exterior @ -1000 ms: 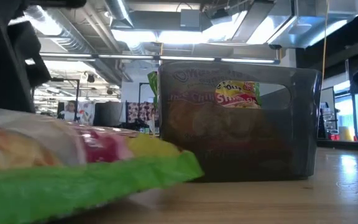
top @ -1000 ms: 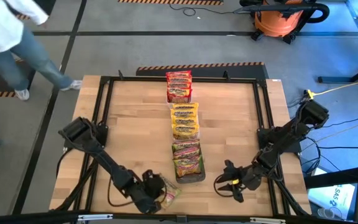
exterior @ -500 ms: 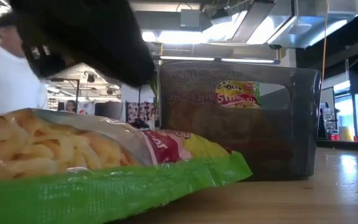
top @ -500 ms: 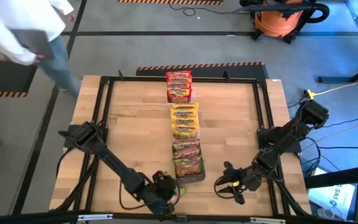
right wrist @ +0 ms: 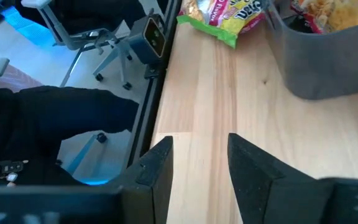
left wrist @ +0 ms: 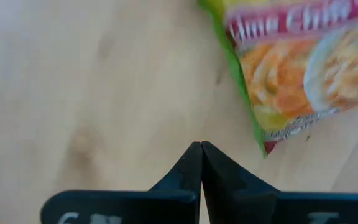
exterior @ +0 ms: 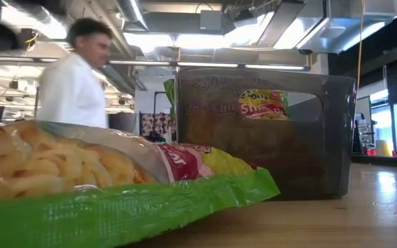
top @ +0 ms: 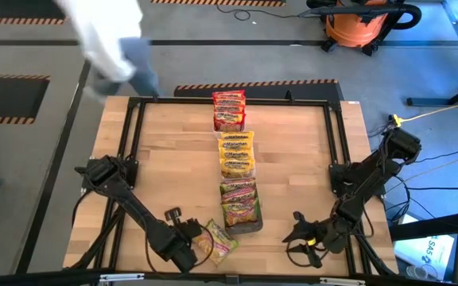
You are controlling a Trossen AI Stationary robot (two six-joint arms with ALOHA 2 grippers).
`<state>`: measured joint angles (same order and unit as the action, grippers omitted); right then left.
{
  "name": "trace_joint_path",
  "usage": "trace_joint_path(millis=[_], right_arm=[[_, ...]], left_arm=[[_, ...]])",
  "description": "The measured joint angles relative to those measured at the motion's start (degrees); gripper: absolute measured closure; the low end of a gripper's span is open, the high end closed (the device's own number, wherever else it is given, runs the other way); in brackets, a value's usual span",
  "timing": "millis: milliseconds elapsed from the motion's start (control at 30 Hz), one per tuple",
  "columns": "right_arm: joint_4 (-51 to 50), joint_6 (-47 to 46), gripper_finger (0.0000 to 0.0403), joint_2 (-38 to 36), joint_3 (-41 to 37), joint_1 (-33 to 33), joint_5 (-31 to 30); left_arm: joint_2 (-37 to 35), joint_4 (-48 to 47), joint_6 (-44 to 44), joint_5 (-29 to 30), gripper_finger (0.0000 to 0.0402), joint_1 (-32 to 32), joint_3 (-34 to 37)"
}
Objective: Sort Maruchan noodles
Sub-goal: Put the green noodle pack into the black bin
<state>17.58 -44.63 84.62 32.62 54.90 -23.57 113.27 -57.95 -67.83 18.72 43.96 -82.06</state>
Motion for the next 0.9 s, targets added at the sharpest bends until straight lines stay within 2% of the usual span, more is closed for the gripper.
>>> trace_joint_path(millis=[233,467,633,733,900], right_arm=[[-0.02,-0.61,0.0276,0.00,0.00,3.74,-4.87],[-0.17,-0.61,0.0276,0.00,0.00,3.58,-5.18],[0.48,-2.63,0.0276,-0.01,0.00,3.58,-7.93],[0.62,-6.88,0.0276,-0.02,0.00,3.51,-10.45],[1.76,-19.02,0.0261,0.56,0.00,2.70,-9.31]], left_arm=[[0.04,18.66,2.26,-1.79,0.0402,0.09,6.89],[0.23,36.22,9.97,0.65,0.0402,0.11,7.10],[3.82,47.11,14.26,-0.21,0.0402,-1.16,7.06],[5.62,49.51,14.38,-1.09,0.0402,-1.84,7.10],[4.85,49.84,14.42,-0.21,0.0401,-2.00,7.10]])
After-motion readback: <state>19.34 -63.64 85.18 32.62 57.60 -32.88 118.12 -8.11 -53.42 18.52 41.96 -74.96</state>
